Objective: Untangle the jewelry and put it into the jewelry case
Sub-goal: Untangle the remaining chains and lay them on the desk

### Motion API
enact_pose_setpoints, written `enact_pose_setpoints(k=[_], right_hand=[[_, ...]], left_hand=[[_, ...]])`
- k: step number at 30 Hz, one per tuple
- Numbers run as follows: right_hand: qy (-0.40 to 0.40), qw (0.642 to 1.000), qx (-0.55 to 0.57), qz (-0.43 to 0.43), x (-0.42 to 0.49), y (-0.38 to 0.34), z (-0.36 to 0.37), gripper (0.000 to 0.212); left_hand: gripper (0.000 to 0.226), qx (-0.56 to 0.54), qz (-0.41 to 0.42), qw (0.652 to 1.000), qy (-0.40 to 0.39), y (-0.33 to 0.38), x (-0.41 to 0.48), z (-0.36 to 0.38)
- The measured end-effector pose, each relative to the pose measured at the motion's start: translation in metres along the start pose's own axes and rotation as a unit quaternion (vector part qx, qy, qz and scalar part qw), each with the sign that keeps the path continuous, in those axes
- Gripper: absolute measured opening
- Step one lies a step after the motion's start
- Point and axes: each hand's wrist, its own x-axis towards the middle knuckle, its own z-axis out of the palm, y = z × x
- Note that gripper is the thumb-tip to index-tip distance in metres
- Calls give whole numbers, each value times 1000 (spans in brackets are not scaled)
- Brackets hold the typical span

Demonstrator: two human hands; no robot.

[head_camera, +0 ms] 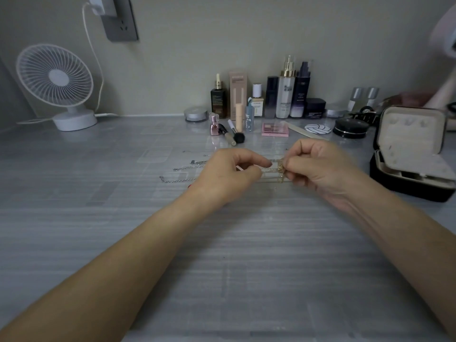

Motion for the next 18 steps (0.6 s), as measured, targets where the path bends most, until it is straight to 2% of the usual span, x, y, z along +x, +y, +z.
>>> enact_pose_setpoints(k=[4,7,9,11,14,18], right_hand=[[7,1000,-25,-4,-1,-2,-2,24],[4,999,-51,-8,-3,-4,-4,23],[6,998,-61,-13,-3,-5,-6,23],[9,998,-63,-15,-3,-4,-7,23],[10,998,-55,-14,-2,-4,-7,23],[6,999,-38,-18,-2,-3,-6,24]], left_hand=[[27,70,38,997,-24,-4,0,-2],[32,76,39,996,-38,-6,2,-2],[38,80,48,994,-64,-5,1,-3],[48,130,72,986,-81,-7,1,-3],[54,220,110,968,-51,-9,1,1],[38,241,153,958,31,-10,1,5]])
